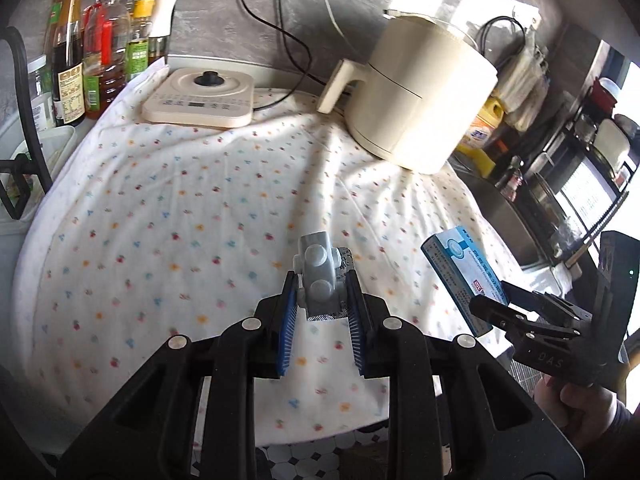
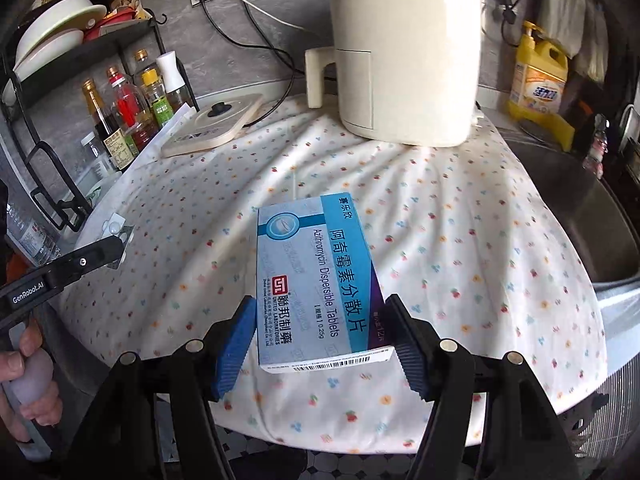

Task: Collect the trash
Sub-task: 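Carry the blister pack and medicine box with both grippers over the bin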

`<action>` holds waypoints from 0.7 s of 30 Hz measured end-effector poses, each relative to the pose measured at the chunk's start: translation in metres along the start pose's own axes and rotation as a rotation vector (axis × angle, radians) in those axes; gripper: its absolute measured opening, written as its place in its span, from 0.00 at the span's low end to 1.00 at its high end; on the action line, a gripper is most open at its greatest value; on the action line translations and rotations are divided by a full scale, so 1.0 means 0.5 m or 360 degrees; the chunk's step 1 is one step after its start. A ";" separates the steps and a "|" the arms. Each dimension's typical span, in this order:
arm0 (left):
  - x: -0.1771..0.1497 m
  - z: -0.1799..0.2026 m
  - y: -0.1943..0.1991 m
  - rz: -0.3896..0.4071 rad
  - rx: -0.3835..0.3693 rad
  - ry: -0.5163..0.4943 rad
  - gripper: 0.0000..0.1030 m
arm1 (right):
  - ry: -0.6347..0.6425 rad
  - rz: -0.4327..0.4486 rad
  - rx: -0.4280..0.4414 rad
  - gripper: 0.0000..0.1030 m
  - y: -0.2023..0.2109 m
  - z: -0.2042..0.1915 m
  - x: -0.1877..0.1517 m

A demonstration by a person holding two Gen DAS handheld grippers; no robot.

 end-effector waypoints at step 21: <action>-0.369 0.340 -0.015 -0.0394 -0.0280 -0.0386 0.23 | -0.0485 -0.0089 -0.0309 0.63 0.292 0.240 -0.459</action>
Point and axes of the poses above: each gripper's, at about its wrist camera, not at the fingertips, and y roughly against the way its jaws point, z to its right, x to its top, the point moved 1 cm from there along -y, roughly the way its jaws point, and after that the axes turned 12 degrees about y, right-handed, at the moved point
